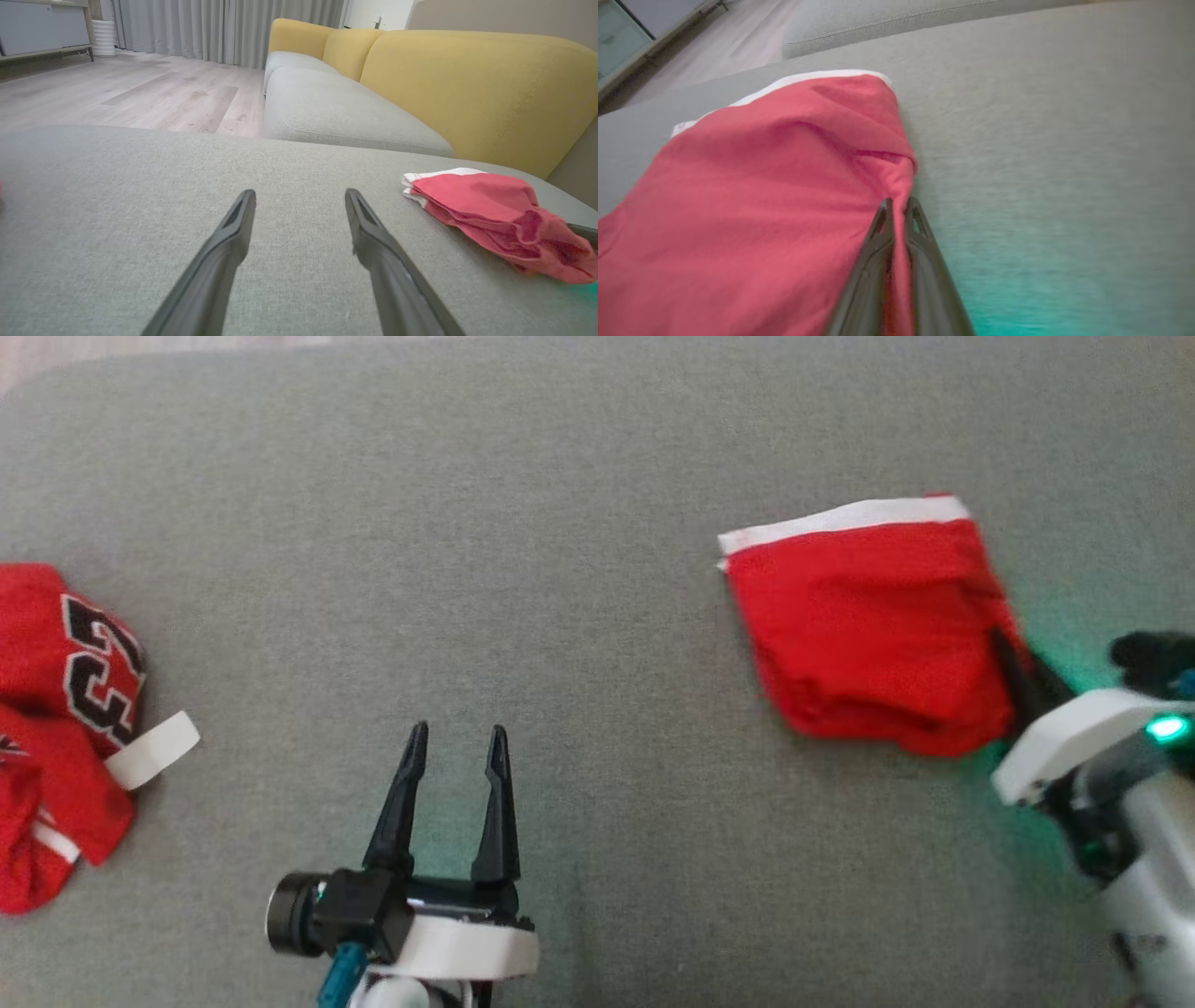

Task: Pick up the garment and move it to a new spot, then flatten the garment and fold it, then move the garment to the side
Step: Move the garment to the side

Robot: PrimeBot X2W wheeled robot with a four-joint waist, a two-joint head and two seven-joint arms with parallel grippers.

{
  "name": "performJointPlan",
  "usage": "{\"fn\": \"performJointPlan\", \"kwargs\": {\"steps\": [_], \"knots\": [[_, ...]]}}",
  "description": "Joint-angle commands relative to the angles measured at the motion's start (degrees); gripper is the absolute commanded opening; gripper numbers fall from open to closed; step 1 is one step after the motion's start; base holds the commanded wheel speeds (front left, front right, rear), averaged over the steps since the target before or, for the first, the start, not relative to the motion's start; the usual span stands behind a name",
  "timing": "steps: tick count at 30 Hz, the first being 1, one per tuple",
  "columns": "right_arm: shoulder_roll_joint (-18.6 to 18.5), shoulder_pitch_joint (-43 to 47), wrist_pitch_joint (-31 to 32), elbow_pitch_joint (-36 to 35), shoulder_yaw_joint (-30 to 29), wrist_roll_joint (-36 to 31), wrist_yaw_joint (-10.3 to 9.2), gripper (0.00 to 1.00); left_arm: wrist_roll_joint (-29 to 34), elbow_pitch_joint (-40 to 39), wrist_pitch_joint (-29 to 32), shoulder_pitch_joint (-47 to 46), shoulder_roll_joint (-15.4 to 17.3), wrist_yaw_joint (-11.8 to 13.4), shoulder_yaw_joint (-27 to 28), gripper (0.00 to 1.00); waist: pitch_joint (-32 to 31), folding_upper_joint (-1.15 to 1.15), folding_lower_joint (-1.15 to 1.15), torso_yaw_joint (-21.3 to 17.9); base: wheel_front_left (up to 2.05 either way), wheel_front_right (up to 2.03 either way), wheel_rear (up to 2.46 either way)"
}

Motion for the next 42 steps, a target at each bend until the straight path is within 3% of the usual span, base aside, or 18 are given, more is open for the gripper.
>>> {"fn": "performJointPlan", "kwargs": {"steps": [1,7,18,19,20,21,24,29,38,42], "knots": [[-4.0,-1.7,-1.1,-1.4,0.5,-0.5,-0.04,0.0,-0.1,-2.4,-0.5,-2.5,-0.3,0.0,1.4,1.0,1.3,0.0,0.0,-1.2,0.0,0.0,0.0],[-16.0,-5.6,-1.5,-1.8,0.4,-2.2,-0.04,0.0,0.4,-4.0,-0.5,-5.7,-0.3,-1.1,1.9,1.0,7.1,0.0,0.0,-5.0,0.0,0.0,0.0],[-26.5,-12.6,-4.9,5.3,-3.9,-6.0,-0.04,0.0,2.0,-5.3,-0.5,-12.0,-0.3,-4.8,3.1,1.0,14.8,0.0,0.0,-7.6,0.0,0.0,0.0],[-26.9,-13.3,-5.6,6.5,-4.7,-6.5,-0.04,0.29,2.3,-5.1,-0.5,-12.5,-0.3,-5.0,3.3,1.0,15.0,0.0,0.0,-7.5,0.0,0.0,0.0],[-27.1,-14.1,-6.4,7.8,-5.7,-7.3,-0.04,1.0,2.5,-4.9,-0.5,-12.9,-0.3,-5.0,3.6,1.0,15.1,0.0,0.0,-7.5,0.0,0.0,0.0],[-27.1,-14.7,-7.5,9.1,-6.5,-8.6,-0.04,1.0,2.7,-4.6,-0.5,-13.2,-0.3,-5.0,3.8,1.0,14.9,0.0,0.0,-7.3,0.0,0.0,0.0],[-25.4,-15.6,-9.9,12.3,-8.0,-12.3,-0.04,1.0,2.3,-3.6,-0.5,-13.3,-0.3,-4.9,4.4,1.0,13.2,0.0,0.0,-6.9,0.0,0.0,0.0],[-16.7,-13.6,-12.2,14.4,-8.9,-15.7,-0.04,1.0,0.8,-1.6,-0.5,-10.6,-0.3,-4.7,4.9,1.0,6.9,0.0,0.0,-5.8,0.0,0.0,0.0],[0.2,-0.2,-14.9,9.9,-3.1,-13.5,-0.04,1.0,-4.3,1.8,-0.5,-0.1,-0.3,-3.3,7.9,1.0,-8.4,0.0,0.0,-3.0,0.0,0.0,0.0],[4.8,4.7,-15.8,6.9,-0.9,-12.6,-0.04,1.0,-4.3,2.8,-0.5,3.8,-0.3,-2.7,9.4,1.0,-13.0,0.0,0.0,-1.6,0.0,0.0,0.0]]}}
